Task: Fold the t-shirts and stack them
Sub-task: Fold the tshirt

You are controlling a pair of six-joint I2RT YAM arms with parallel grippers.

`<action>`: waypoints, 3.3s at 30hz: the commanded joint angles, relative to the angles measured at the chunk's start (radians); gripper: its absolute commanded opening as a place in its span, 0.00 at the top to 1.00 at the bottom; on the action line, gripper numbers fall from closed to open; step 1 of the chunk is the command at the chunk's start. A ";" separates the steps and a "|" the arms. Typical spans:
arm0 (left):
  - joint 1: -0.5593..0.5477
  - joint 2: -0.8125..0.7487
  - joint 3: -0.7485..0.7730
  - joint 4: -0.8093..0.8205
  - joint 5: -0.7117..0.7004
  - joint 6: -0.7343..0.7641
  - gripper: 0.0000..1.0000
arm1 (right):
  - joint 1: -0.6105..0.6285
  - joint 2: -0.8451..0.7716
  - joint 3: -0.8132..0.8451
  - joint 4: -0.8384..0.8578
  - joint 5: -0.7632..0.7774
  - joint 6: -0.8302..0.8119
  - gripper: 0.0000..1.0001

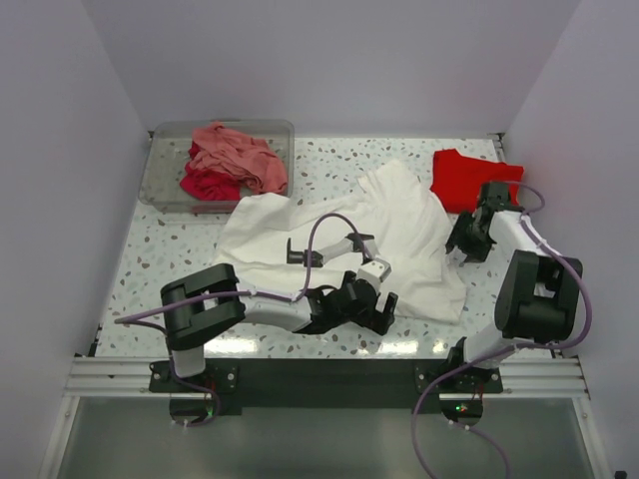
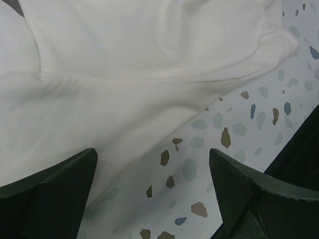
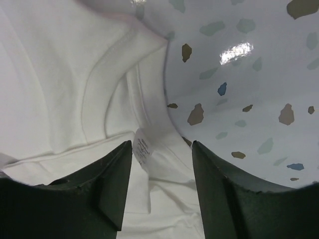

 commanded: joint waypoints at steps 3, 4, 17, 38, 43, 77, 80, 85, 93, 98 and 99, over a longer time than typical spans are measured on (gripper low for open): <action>-0.012 -0.102 0.054 -0.159 0.017 0.002 0.00 | 0.066 -0.164 0.047 -0.003 0.049 0.000 0.43; -0.003 -0.143 0.075 -0.184 -0.002 0.005 0.00 | 0.089 -0.178 0.050 -0.003 0.054 -0.002 0.43; 0.322 -0.423 -0.090 -0.328 0.001 0.000 0.00 | 0.409 -0.069 0.069 0.047 -0.006 0.092 0.59; 0.456 -0.515 -0.253 -0.365 0.015 0.023 0.00 | 0.628 0.109 0.052 0.172 0.011 0.195 0.62; 0.464 -0.524 -0.261 -0.368 0.017 0.026 0.00 | 0.634 0.135 0.053 0.190 0.040 0.204 0.63; 0.476 -0.500 -0.386 -0.304 0.015 0.003 0.00 | 0.666 0.063 0.110 0.101 0.129 0.204 1.00; 0.476 -0.503 -0.394 -0.304 0.015 0.002 0.00 | 0.668 0.087 0.130 0.112 0.121 0.202 1.00; 0.476 -0.511 -0.408 -0.307 0.009 -0.001 0.00 | 0.680 0.112 0.161 0.123 0.117 0.199 1.00; 0.476 -0.512 -0.408 -0.311 0.006 -0.001 0.00 | 0.691 0.155 0.185 0.133 0.098 0.189 1.00; 0.478 -0.511 -0.382 -0.328 -0.019 0.003 0.00 | 0.696 0.158 0.188 0.123 0.086 0.186 0.93; 0.476 -0.511 -0.371 -0.334 -0.026 0.009 0.00 | 0.696 0.155 0.196 0.112 0.092 0.186 0.74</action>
